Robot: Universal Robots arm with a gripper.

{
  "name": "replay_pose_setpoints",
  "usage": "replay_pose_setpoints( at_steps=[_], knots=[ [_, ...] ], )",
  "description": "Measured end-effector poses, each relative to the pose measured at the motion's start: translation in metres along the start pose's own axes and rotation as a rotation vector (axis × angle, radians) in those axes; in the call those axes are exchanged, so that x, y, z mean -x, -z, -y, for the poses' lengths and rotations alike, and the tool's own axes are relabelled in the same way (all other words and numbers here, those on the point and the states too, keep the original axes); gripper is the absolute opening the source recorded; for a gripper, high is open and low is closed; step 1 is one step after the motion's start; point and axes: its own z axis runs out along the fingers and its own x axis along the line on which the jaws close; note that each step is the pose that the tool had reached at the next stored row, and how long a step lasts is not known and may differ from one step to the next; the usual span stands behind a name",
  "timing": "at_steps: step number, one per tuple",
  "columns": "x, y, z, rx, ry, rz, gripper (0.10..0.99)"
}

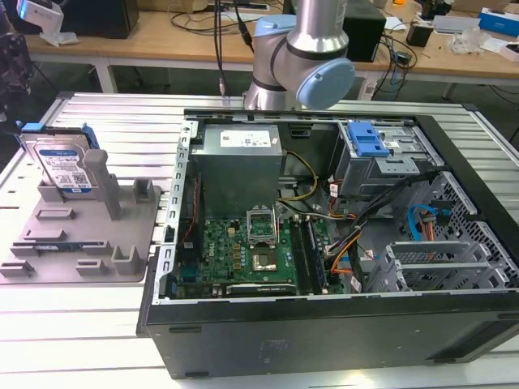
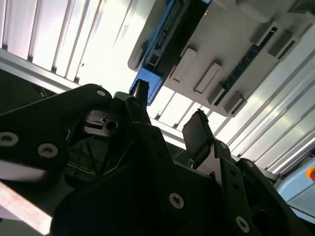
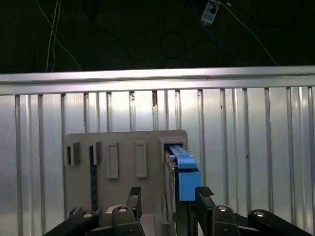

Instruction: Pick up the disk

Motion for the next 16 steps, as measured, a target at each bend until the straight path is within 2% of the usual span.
replay_pose_setpoints(
  at_steps=[2, 11, 16],
  knots=[
    [0.009, -0.0016, -0.0041, -0.001, 0.0, -0.0001, 0.557],
    [0.0097, -0.0018, -0.0043, -0.001, 0.0, -0.0007, 0.557],
    [0.0098, -0.0025, -0.002, -0.002, 0.0, -0.0006, 0.557]
  ],
)
